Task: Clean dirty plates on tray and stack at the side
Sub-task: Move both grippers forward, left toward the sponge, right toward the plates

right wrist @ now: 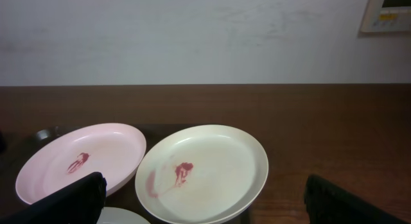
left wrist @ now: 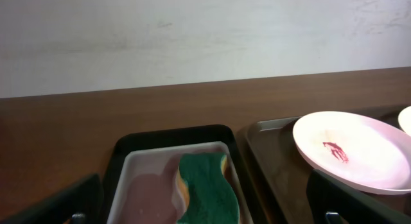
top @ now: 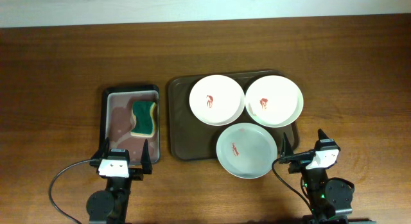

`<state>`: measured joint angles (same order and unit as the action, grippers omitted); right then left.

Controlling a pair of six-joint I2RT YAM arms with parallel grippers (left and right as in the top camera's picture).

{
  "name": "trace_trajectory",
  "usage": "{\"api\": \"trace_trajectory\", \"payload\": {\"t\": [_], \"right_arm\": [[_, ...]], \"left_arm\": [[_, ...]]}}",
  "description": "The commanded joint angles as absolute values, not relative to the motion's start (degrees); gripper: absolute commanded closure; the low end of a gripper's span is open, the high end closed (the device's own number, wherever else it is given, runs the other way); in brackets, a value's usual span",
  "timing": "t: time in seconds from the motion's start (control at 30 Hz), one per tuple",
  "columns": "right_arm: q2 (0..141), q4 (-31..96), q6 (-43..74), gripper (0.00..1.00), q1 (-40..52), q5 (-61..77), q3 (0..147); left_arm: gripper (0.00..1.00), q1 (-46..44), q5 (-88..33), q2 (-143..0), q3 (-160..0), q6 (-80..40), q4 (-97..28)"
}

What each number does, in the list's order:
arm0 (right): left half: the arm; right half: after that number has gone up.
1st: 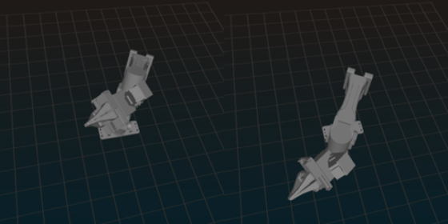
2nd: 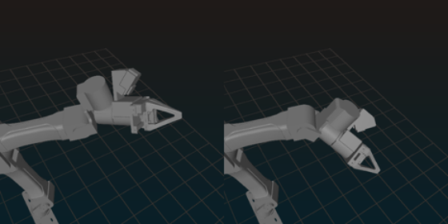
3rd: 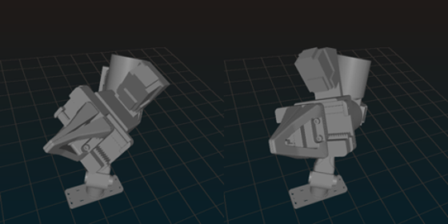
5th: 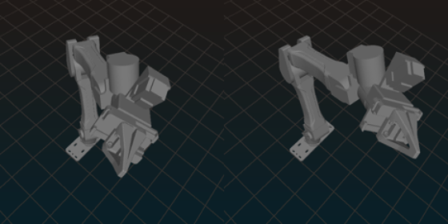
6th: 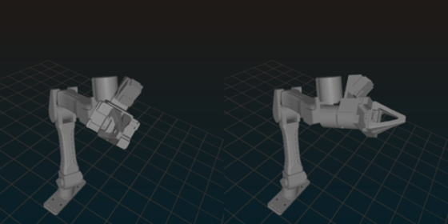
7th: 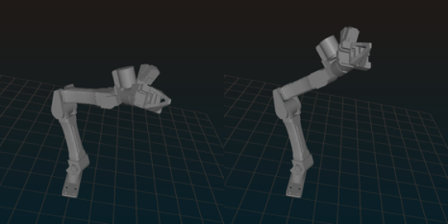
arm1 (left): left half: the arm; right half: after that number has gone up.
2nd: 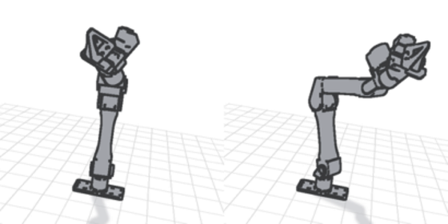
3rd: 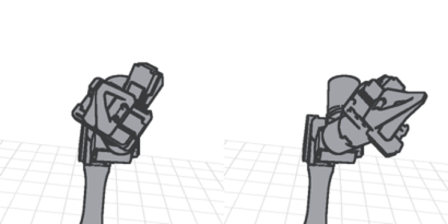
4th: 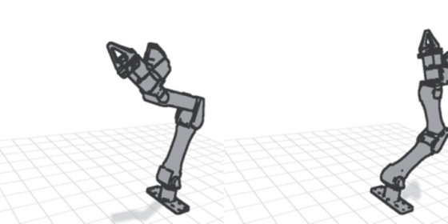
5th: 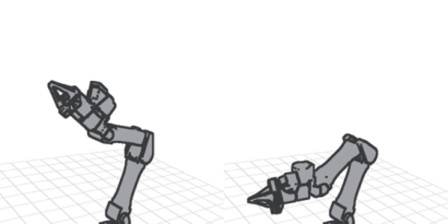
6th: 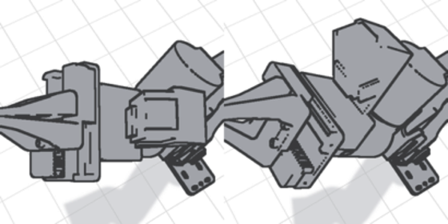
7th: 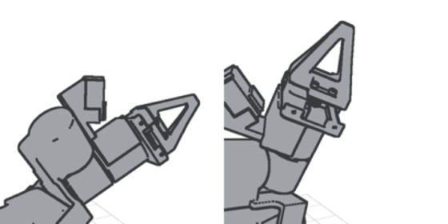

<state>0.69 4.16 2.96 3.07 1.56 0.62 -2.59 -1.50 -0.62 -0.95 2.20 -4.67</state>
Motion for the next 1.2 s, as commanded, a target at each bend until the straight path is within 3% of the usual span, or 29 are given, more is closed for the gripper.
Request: {"api": "trace_trajectory", "payload": {"t": [0.0, 0.9, 1.17], "right_arm": [[0.4, 4.4, -3.0, 0.01, 3.0, -3.5, 0.3], [0.4, 4.4, -3.0, 0.01, 3.0, -3.5, 0.3], [0.4, 4.3, -2.6, 0.01, 3.0, 3.3, 0.3]], "left_arm": [[0.01, -2.3, -1.9, -0.7, -0.5, 3.1, -4.6], [0.01, -2.3, 0.2, -0.7, -0.5, 3.1, -3.8], [0.01, -2.3, -2.0, -1.8, -0.5, 3.0, -4.7]]}}
